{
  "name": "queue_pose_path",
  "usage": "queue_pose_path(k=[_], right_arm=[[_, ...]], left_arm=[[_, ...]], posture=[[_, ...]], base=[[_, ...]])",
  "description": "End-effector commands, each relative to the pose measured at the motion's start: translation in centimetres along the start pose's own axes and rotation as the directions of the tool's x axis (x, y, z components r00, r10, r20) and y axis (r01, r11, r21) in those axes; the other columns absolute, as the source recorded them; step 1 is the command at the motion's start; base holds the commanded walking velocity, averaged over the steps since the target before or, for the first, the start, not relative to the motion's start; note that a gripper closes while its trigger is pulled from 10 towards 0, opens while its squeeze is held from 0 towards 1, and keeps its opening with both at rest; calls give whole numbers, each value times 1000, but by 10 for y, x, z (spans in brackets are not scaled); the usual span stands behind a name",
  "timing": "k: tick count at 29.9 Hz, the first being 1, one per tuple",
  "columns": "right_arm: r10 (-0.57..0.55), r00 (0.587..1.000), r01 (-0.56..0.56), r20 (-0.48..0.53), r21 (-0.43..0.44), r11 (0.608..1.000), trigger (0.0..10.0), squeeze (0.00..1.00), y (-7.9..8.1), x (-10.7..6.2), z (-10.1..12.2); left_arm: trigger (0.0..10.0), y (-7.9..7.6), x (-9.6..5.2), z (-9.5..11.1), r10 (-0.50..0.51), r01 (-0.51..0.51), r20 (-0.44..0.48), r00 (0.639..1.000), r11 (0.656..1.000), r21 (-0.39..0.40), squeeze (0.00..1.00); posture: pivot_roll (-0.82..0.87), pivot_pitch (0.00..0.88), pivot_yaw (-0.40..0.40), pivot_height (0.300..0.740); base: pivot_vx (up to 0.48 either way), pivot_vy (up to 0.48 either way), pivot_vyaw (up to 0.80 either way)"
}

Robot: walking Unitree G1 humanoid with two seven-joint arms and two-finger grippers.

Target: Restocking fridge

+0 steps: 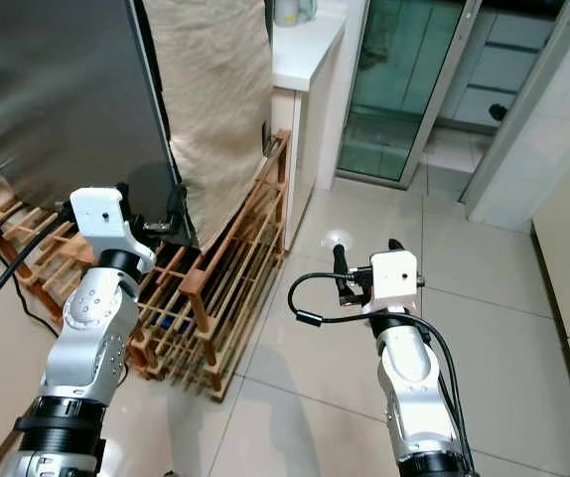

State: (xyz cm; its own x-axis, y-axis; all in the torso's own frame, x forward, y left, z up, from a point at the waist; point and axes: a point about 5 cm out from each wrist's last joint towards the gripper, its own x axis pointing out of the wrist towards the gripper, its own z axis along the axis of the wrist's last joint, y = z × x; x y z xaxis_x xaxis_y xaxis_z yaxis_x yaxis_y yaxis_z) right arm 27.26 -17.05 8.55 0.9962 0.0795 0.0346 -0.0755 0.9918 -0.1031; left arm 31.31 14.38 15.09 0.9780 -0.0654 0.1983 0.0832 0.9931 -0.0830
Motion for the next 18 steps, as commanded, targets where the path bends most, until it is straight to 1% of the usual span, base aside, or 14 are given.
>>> queue_pose_path(k=[1,3,5,8,10,11,13,14,18], right_arm=[[8,1000,-8,18,-3,1000,10000,0,1,1,5],[6,1000,-6,17,-5,1000,10000,0,0,1,5],[6,1000,-6,17,-5,1000,10000,0,0,1,5],[9,1000,-9,15,-6,1000,10000,0,0,1,5],[11,1000,-11,14,-7,1000,10000,0,0,0,4],[12,1000,-12,13,-7,1000,10000,0,1,0,4],[13,1000,-12,13,-6,1000,10000,0,1,1,5],[13,1000,-13,15,-5,1000,10000,0,1,1,5],[11,1000,-11,16,-4,1000,10000,0,1,0,5]], left_arm=[[10000,2,2,6,10,-10,21,1000,1000,-12,0],[10000,3,1,7,14,-13,22,1000,999,-30,0],[10000,3,1,6,4,-4,12,1000,1000,-17,0],[10000,2,1,7,-4,4,28,1000,1000,9,0],[10000,-2,1,9,-23,22,40,999,999,37,0],[10000,-5,1,8,-38,37,28,999,998,52,0],[10000,-7,1,7,-46,44,19,999,997,59,0],[10000,-10,1,5,-59,59,4,998,996,73,0],[10000,-11,0,2,-76,77,-15,997,993,84,0]], posture=[[-158,0,18,740],[-158,0,16,740],[-158,0,16,740],[-155,0,14,740],[-153,0,13,740],[-153,0,12,740],[-153,0,12,740],[-153,0,12,740],[-155,0,13,740]], base=[[0,420,0],[0,480,0],[0,480,0],[82,456,0],[0,0,0],[0,0,0],[0,0,0],[0,0,0],[0,0,0]])
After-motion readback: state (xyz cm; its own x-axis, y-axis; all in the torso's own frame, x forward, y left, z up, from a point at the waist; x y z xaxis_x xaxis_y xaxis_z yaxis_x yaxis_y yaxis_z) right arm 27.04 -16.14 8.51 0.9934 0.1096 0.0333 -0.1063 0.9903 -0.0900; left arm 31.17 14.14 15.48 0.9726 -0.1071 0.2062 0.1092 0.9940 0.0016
